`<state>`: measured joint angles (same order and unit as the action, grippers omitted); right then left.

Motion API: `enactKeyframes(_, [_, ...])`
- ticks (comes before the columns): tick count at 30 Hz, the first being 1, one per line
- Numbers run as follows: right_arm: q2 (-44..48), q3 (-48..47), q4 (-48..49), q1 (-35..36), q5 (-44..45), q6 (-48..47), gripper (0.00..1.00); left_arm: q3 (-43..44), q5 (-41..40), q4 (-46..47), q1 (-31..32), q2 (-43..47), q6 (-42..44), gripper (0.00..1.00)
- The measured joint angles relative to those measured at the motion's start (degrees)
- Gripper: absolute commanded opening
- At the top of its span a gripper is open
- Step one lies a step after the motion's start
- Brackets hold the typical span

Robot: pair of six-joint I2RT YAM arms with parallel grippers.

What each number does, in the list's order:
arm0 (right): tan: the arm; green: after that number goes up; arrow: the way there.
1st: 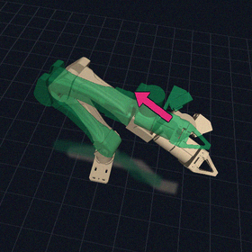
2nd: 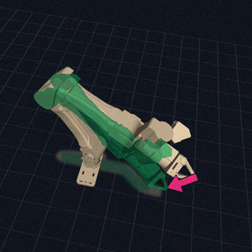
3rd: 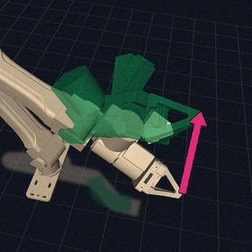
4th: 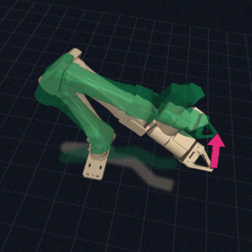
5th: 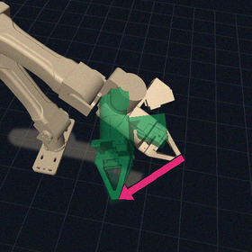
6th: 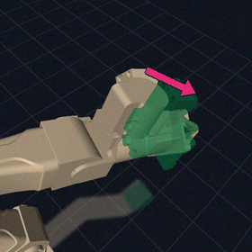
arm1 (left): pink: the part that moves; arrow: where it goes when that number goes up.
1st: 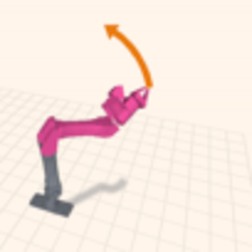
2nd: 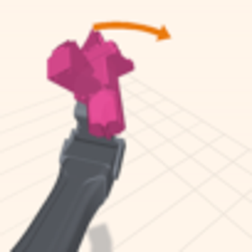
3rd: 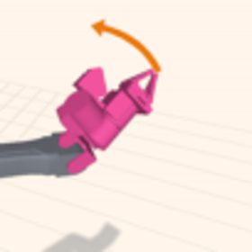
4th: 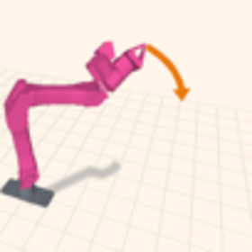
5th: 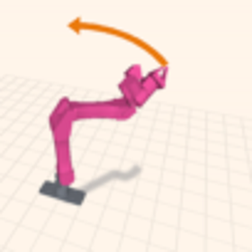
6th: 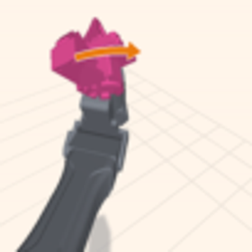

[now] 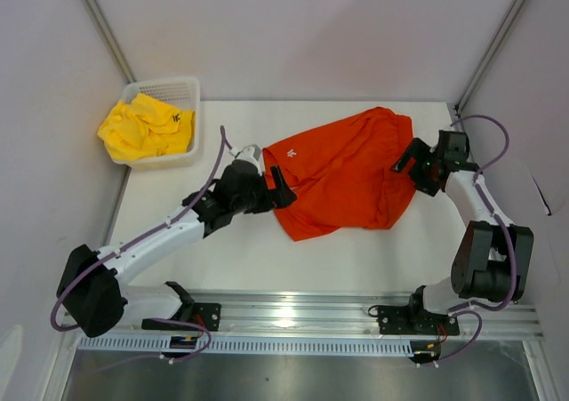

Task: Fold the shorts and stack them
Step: Flatten the shorts out

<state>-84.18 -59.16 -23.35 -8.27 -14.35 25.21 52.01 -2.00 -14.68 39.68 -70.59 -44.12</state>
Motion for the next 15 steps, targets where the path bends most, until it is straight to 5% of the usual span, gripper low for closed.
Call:
enactKeyframes(7, [-5.0,-5.2,-3.1,8.2,12.4,-1.2,0.89,-7.8,-1.8,-2.6,4.1,0.2,-1.6,0.99])
enactKeyframes(15, [-17.3,-15.0,-6.9,13.7,26.8,-2.6,0.82,-18.6,-0.5,4.8,4.7,1.7,-3.5,0.99])
